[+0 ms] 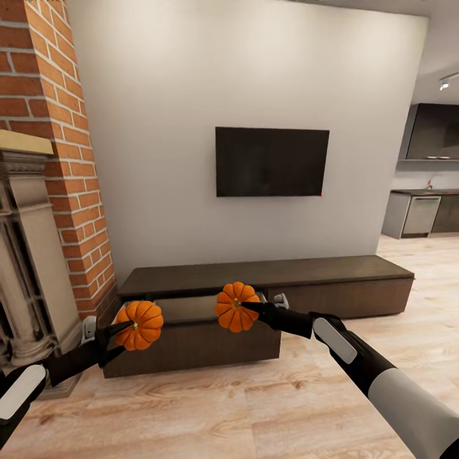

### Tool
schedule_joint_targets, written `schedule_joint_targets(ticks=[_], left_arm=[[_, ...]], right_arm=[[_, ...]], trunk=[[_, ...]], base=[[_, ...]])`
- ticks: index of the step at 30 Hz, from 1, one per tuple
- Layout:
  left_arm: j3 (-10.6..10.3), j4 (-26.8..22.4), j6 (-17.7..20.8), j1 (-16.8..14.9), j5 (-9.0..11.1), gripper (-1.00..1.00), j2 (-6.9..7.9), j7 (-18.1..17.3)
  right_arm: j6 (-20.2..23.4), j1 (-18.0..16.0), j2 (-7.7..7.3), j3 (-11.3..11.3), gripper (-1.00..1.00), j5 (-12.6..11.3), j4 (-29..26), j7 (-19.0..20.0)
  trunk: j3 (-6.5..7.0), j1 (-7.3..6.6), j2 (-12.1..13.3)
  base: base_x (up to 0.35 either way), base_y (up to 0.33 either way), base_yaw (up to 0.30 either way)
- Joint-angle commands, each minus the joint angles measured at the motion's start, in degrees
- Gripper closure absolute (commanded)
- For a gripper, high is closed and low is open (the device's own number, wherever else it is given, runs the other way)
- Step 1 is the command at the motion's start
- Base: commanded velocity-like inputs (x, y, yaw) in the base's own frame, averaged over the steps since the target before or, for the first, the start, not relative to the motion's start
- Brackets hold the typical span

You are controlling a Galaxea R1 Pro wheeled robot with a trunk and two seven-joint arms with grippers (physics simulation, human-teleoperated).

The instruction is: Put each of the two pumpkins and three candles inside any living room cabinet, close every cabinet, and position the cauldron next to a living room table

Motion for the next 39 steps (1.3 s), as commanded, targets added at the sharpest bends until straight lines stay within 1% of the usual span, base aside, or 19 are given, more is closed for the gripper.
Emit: schedule_joint_targets(ticks=[1,15,39], left_arm=[[-0.16,0.04,0.2,-0.04,0.27,1.0,0.04,0.0],[-0.13,0.04,0.19,-0.08,0.27,1.0,0.05,0.0],[-0.07,0.0,0.18,-0.05,0.27,1.0,0.04,0.0]], right_arm=[[0.13,-0.06,-0.05,0.18,1.0,-0.31,0.01,-0.1],[0.13,-0.06,-0.09,0.13,1.0,-0.31,-0.04,0.36],[0.12,-0.06,-0.01,0.21,1.0,-0.31,0.03,-0.06]], trunk=[[0.12,-0.24,0.38],[2.63,-3.31,6.0],[6.94,-8.58,15.62]], base=[[0.0,0.0,0.0],[0.0,0.0,0.0],[0.0,0.0,0.0]])
